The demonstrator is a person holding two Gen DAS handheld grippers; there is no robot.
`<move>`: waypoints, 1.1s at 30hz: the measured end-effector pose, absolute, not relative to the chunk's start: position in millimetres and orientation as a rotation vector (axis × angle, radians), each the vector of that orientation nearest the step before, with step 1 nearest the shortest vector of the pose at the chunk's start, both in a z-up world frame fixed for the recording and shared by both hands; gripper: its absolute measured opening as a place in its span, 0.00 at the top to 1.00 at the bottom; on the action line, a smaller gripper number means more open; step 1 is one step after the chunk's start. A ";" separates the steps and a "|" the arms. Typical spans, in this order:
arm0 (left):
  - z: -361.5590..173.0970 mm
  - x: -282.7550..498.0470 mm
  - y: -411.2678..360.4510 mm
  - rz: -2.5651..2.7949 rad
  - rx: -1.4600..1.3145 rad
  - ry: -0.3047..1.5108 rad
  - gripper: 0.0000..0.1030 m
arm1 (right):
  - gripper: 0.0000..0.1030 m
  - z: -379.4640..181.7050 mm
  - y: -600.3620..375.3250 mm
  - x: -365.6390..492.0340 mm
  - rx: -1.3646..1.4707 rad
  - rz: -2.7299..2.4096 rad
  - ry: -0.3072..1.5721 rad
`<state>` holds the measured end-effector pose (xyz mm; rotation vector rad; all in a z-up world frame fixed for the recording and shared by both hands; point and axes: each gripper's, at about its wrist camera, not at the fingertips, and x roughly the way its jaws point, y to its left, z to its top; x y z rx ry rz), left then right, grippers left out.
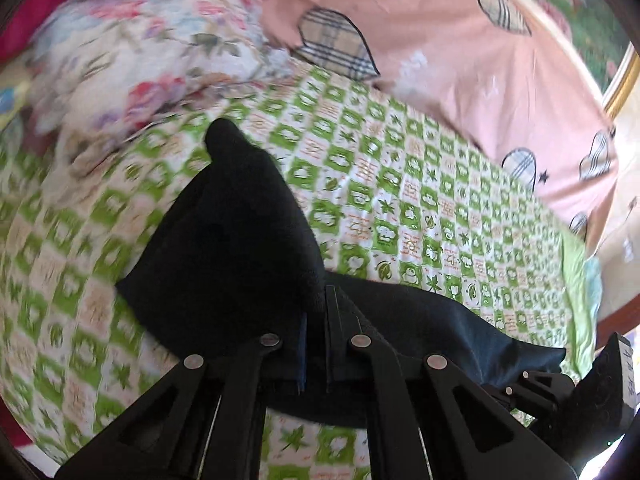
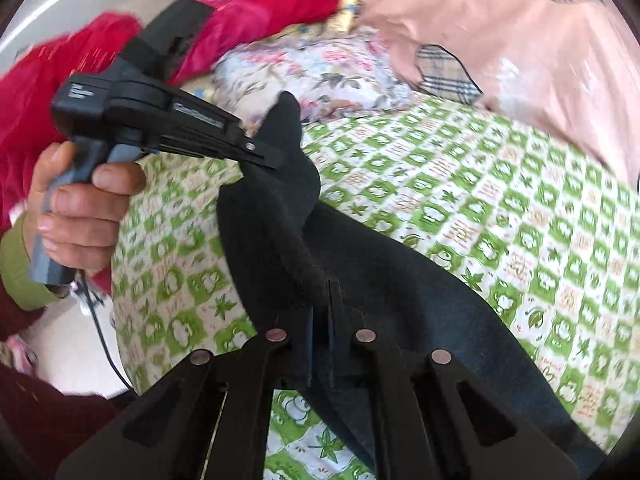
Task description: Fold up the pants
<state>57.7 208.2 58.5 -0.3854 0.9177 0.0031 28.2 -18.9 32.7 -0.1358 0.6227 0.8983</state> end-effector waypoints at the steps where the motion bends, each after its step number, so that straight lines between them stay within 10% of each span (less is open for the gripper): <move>1: 56.0 47.3 208.4 0.006 -0.398 0.906 0.96 | 0.94 30.7 -14.9 25.9 -0.154 0.899 0.624; 20: -12.5 11.8 240.1 -0.022 -0.537 0.949 0.95 | 0.93 4.8 19.1 19.6 -0.305 0.875 0.727; 28: -9.3 1.1 252.6 0.059 -0.506 0.962 0.84 | 0.60 8.5 15.9 18.3 -0.231 0.891 0.745; 33: -3.9 -12.3 265.5 0.131 -0.486 0.957 0.71 | 0.59 21.9 5.1 20.8 -0.135 0.890 0.722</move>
